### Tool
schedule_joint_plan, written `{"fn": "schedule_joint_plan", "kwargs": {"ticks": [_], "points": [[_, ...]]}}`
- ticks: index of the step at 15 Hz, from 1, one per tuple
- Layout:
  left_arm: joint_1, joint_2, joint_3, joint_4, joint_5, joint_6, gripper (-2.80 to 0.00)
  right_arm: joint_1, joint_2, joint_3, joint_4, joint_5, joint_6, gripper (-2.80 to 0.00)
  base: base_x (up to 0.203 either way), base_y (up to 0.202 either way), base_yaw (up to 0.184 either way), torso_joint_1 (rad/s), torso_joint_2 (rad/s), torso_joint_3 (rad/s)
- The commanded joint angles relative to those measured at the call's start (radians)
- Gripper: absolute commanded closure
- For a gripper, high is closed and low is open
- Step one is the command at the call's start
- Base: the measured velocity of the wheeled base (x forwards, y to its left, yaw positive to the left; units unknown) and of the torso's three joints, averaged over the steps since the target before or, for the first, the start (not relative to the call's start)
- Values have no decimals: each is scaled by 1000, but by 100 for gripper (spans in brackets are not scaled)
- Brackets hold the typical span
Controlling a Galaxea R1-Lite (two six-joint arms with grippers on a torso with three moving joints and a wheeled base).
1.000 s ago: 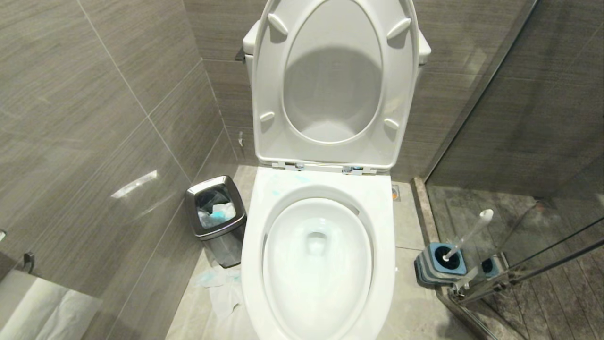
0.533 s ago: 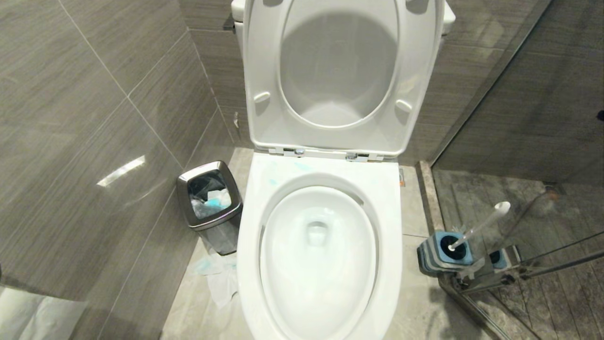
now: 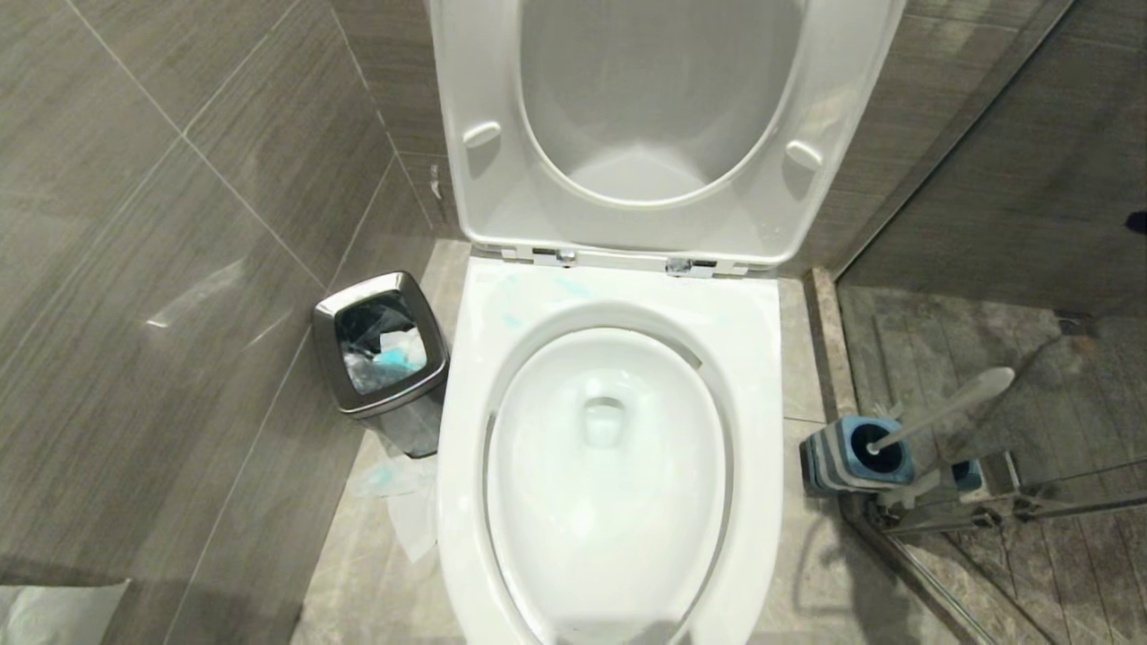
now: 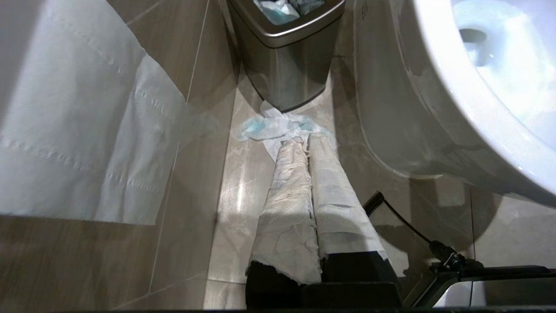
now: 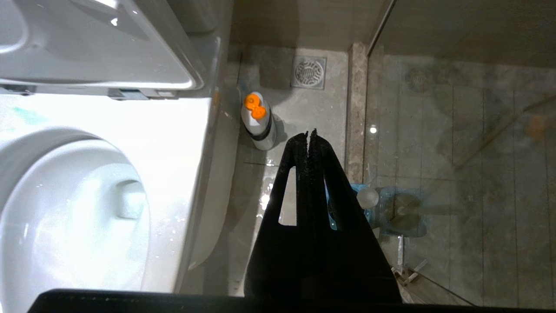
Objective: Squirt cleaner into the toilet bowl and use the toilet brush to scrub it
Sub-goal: Pour in the cleaning agent
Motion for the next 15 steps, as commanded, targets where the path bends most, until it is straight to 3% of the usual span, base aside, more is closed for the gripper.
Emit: {"fn": "schedule_joint_plan", "kwargs": {"ticks": [1, 15], "points": [[0, 1, 1, 0, 0, 1, 0, 0, -3, 2, 0, 0, 1, 0, 0, 0, 0, 2, 3, -198], [0, 1, 1, -1, 0, 1, 0, 0, -13, 25, 0, 1, 1, 0, 0, 0, 0, 2, 4, -197]]}}
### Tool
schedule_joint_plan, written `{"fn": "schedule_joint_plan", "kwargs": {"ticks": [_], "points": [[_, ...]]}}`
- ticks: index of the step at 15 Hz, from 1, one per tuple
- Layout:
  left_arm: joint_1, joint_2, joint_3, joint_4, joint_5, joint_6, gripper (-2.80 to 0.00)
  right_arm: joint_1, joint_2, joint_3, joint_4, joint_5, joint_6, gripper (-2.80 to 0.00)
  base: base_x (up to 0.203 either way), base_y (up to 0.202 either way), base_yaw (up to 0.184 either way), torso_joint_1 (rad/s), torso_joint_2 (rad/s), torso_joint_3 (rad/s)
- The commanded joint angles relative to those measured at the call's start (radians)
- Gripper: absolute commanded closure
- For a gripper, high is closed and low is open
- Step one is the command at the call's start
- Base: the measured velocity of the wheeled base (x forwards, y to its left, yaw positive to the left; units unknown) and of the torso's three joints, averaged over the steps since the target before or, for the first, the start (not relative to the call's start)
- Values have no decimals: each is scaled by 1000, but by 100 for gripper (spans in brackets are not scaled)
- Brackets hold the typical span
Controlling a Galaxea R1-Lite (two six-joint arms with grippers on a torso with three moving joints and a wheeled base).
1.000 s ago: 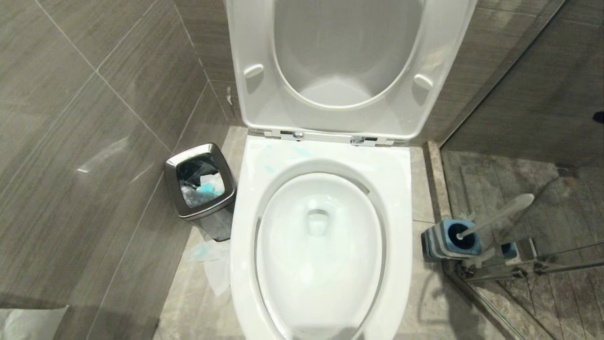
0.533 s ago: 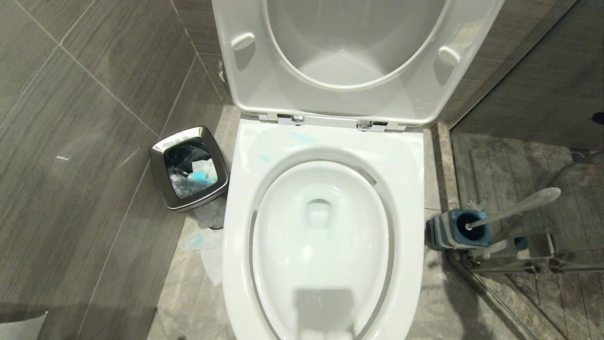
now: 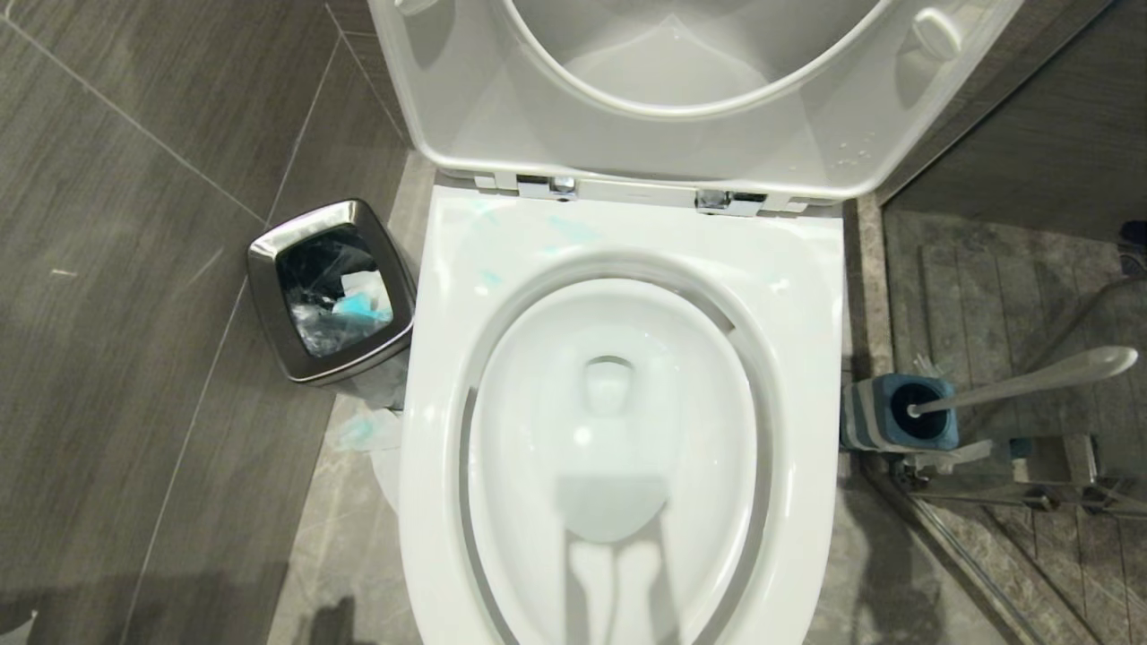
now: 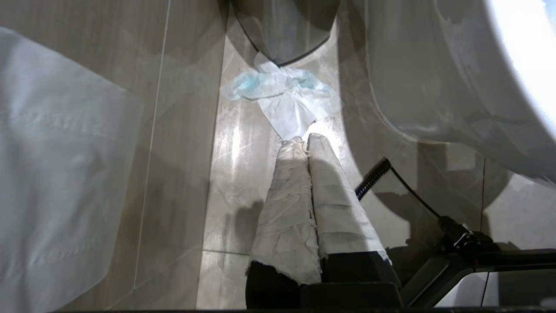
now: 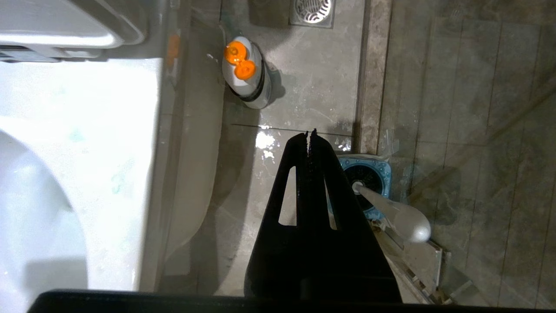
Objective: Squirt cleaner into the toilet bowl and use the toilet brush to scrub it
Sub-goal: Pour in the cleaning agent
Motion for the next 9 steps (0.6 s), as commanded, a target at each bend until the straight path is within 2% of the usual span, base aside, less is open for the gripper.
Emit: {"fn": "schedule_joint_plan", "kwargs": {"ticks": [1, 4, 9], "points": [[0, 1, 0, 0, 0, 0, 0, 0, -4, 0, 0, 0, 1, 0, 0, 0, 0, 6, 5, -203], [0, 1, 0, 0, 0, 0, 0, 0, -3, 0, 0, 0, 1, 0, 0, 0, 0, 4, 6, -85], [0, 1, 0, 0, 0, 0, 0, 0, -4, 14, 0, 0, 3, 0, 0, 0, 0, 0, 0, 0]]}}
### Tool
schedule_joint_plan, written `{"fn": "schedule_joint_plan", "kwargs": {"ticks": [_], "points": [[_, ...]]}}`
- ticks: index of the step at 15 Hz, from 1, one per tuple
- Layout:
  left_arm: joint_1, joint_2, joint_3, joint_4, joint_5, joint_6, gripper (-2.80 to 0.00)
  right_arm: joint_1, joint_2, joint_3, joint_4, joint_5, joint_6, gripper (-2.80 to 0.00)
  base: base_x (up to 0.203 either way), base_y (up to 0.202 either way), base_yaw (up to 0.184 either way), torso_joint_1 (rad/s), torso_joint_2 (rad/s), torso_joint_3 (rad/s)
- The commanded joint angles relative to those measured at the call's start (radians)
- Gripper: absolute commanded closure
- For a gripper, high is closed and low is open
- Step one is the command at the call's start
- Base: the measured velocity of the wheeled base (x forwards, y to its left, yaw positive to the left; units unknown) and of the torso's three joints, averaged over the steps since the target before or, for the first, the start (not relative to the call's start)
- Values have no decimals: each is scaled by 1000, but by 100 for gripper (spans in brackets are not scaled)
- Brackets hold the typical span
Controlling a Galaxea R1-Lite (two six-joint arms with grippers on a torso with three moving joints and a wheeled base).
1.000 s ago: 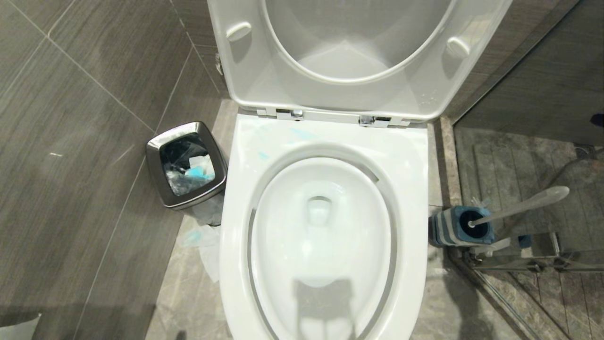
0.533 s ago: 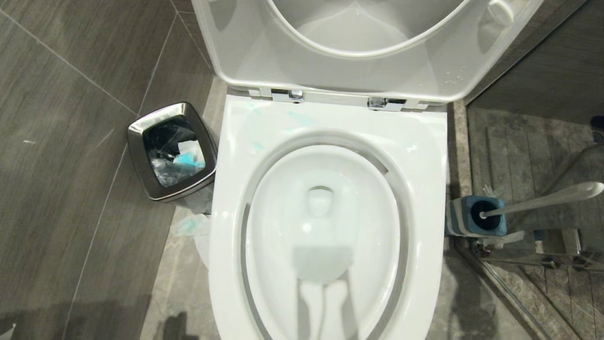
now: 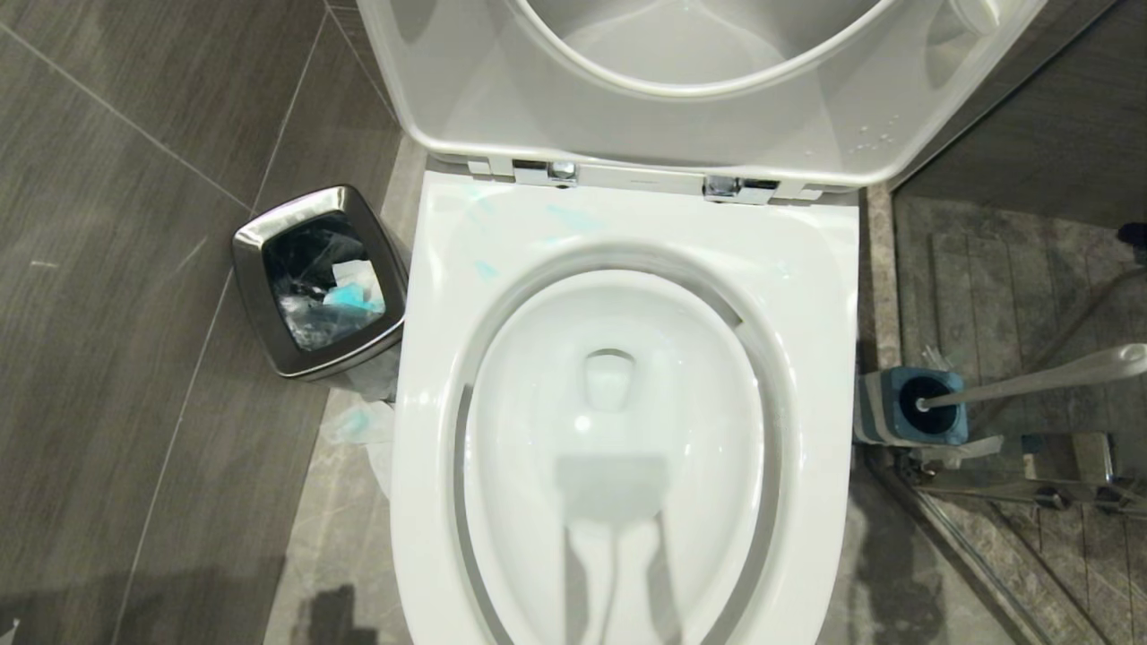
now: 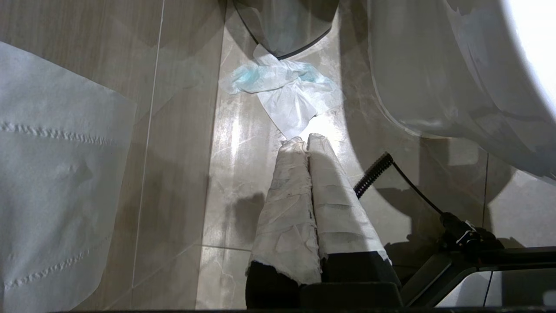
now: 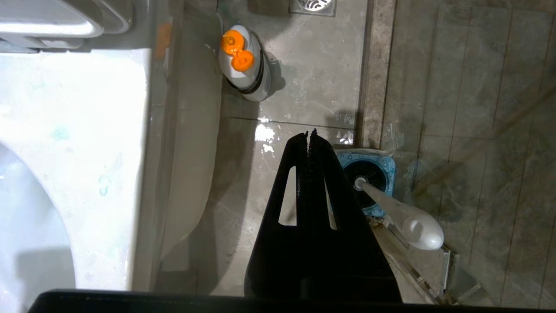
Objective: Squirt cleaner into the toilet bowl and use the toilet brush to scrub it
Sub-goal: Pour in the cleaning agent
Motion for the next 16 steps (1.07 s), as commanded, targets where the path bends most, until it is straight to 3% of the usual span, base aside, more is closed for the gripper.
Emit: {"fn": "schedule_joint_plan", "kwargs": {"ticks": [1, 8, 16], "points": [[0, 1, 0, 0, 0, 0, 0, 0, -3, 10, 0, -1, 1, 0, 0, 0, 0, 0, 0, 0], [0, 1, 0, 0, 0, -2, 0, 1, 0, 25, 0, 0, 1, 0, 0, 0, 0, 5, 7, -144], [0, 1, 0, 0, -1, 0, 0, 1, -9, 78, -24, 2, 5, 0, 0, 0, 0, 1, 8, -25]]}}
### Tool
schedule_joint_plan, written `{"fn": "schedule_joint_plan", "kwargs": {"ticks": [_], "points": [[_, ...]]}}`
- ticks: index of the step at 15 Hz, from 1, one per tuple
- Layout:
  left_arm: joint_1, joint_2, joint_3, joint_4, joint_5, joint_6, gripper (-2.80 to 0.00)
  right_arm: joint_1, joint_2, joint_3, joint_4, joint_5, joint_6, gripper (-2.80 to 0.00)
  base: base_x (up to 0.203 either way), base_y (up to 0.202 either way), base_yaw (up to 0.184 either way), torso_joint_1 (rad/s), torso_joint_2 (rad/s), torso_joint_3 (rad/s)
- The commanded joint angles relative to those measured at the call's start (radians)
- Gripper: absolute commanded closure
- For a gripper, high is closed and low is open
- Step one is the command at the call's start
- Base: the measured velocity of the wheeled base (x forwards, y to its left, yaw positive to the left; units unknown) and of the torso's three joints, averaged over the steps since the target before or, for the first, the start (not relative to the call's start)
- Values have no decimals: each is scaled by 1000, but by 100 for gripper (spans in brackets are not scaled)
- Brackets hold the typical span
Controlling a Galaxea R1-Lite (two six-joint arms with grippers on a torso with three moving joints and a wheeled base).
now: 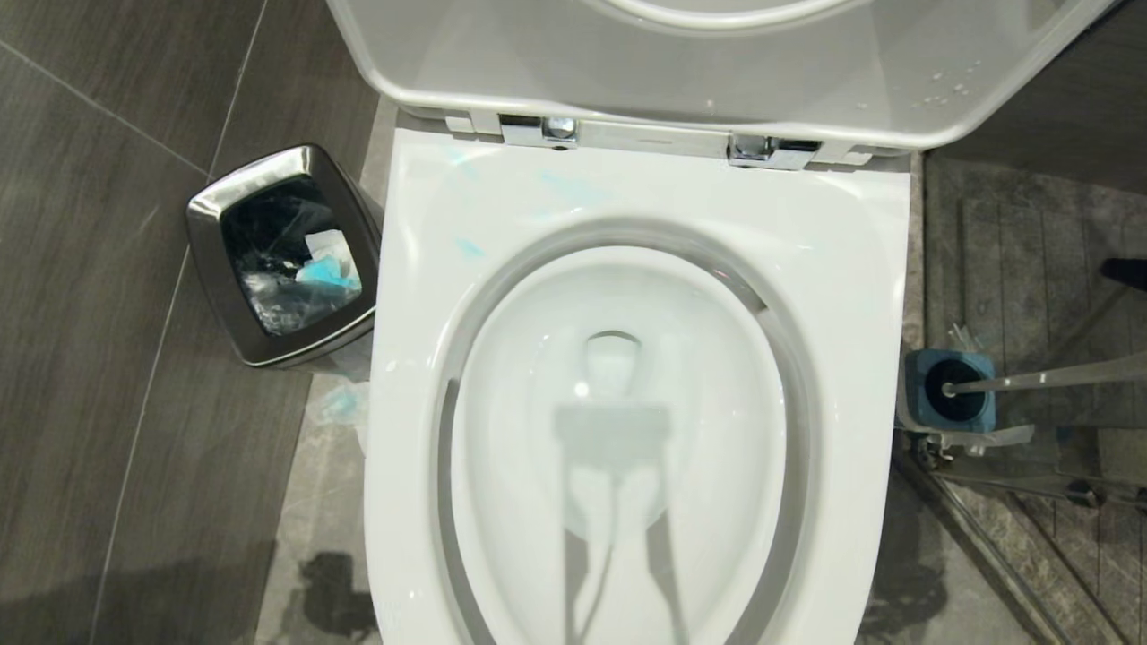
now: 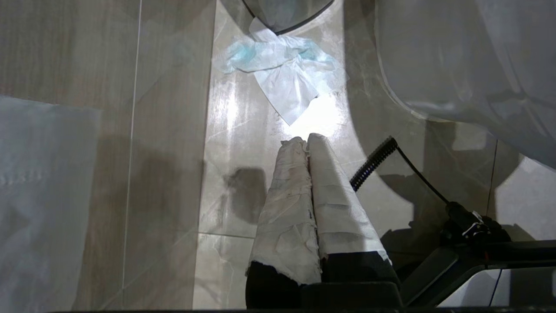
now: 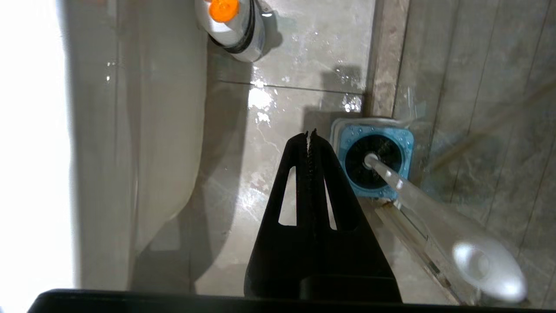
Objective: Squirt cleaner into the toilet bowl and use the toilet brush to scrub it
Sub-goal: Pour in the cleaning agent
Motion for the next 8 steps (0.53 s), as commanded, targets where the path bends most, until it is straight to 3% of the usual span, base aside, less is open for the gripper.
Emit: {"fn": "schedule_joint_plan", "kwargs": {"ticks": [1, 8], "points": [[0, 1, 0, 0, 0, 0, 0, 0, -7, 29, -42, 0, -1, 0, 0, 0, 0, 2, -2, -80], [0, 1, 2, -2, 2, -9, 0, -1, -26, 98, -74, 53, 2, 0, 0, 0, 0, 1, -6, -6]]}}
